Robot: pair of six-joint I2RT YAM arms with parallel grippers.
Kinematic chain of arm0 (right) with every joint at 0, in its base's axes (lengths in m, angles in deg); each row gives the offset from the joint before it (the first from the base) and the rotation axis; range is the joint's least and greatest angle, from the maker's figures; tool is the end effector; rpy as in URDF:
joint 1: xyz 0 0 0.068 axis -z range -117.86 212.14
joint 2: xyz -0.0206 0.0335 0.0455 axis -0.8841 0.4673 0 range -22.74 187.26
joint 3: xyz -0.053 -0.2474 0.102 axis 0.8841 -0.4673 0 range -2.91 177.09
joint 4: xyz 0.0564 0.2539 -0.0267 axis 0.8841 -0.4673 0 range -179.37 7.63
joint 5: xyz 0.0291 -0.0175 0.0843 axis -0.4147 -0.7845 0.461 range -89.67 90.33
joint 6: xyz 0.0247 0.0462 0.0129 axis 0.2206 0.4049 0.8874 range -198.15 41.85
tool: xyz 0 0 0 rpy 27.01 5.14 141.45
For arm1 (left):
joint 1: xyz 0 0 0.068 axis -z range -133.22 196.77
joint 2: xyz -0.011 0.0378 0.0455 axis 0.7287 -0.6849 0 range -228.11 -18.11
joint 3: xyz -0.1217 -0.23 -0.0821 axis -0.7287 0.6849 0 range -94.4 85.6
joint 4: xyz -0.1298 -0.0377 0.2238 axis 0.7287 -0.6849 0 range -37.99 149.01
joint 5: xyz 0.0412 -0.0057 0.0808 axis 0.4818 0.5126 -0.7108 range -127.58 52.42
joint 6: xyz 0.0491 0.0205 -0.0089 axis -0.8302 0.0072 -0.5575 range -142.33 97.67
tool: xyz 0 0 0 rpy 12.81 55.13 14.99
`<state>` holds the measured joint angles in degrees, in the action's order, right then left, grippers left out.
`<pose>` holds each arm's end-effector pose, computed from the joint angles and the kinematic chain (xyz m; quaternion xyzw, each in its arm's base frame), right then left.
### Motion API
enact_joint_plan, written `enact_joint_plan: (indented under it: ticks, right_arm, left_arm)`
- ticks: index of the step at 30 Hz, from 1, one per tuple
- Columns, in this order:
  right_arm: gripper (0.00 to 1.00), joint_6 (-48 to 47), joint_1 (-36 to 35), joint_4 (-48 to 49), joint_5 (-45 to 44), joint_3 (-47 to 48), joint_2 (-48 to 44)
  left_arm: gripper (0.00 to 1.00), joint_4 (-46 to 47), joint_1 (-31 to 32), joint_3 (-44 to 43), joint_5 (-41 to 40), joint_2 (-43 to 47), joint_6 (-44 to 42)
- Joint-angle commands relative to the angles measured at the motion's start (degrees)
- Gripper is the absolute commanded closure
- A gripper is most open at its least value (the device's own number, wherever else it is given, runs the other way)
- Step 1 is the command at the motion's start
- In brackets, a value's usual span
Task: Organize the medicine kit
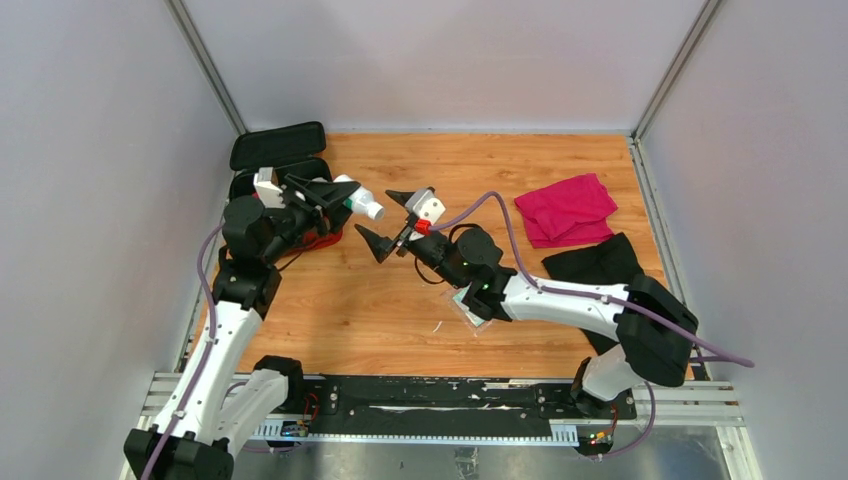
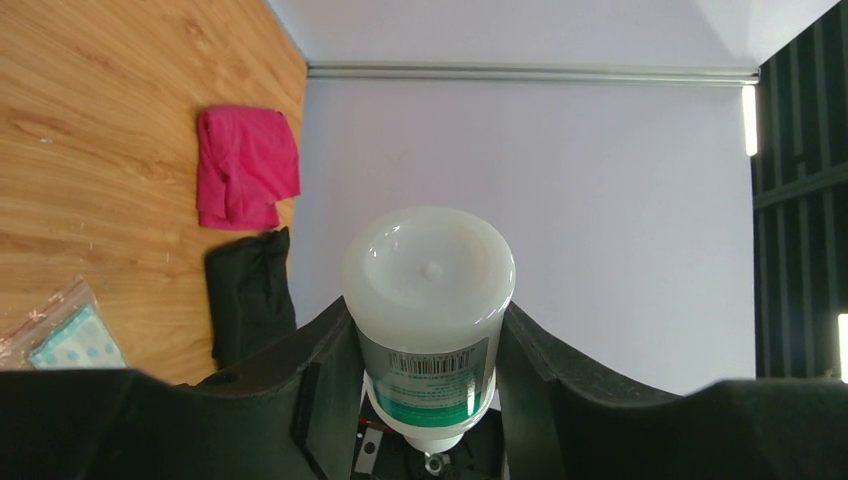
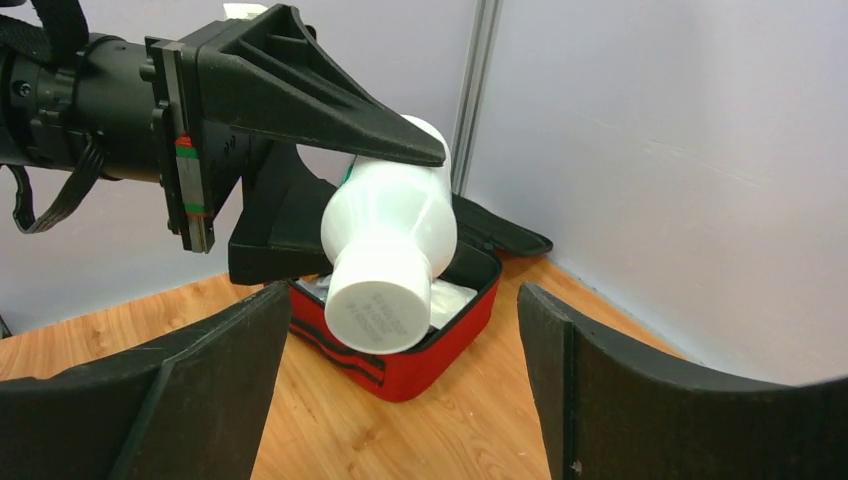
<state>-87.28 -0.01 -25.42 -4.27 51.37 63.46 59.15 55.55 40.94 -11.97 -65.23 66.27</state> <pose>0.1620 0.3004 0.3446 -0.2851 0.4559 0.3570 0.7639 0.1891 -0.0449 0.3521 -0.3335 0.6379 -0.6129 0.3258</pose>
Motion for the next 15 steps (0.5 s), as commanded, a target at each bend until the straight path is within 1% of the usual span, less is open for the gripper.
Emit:
enact_joint_plan:
  ticks: [1, 5, 8, 10, 12, 14, 15]
  right_arm:
    - [0.12, 0.16, -0.68, -4.31, -2.51, -1.85, -5.09]
    - [0.11, 0.23, -0.68, -5.19, -4.91, -6.9, -10.21]
    - [0.11, 1.57, -0.69, -9.68, -7.57, -10.4, -16.43]
    - [0.11, 3.82, -0.68, -16.53, -9.97, -11.77, -20.43]
    - [0.1, 6.77, -0.61, -25.12, -11.58, -12.44, -23.97]
    - [0.09, 10.03, -0.6, -33.58, -12.31, -13.2, -26.94]
    - [0.09, 11.6, -0.6, -36.98, -12.48, -13.42, -27.97]
  left_arm:
    - [1.0, 3.72, 0.2, 0.72, 1.12, -0.58, -2.09]
    - [1.0, 1.07, -1.15, -1.06, 2.5, -4.67, -8.03]
    - [1.0, -5.38, -4.63, -4.71, 5.15, -9.23, -18.06]
    - [1.0, -11.18, -7.18, -8.45, 6.75, -12.84, -26.44]
    - [1.0, -19.03, -9.49, -13.79, 6.61, -17.25, -37.13]
    - [1.0, -29.11, -11.64, -20.89, 3.04, -22.6, -47.99]
    - [1.0, -30.83, -11.84, -23.89, 1.31, -25.05, -51.72]
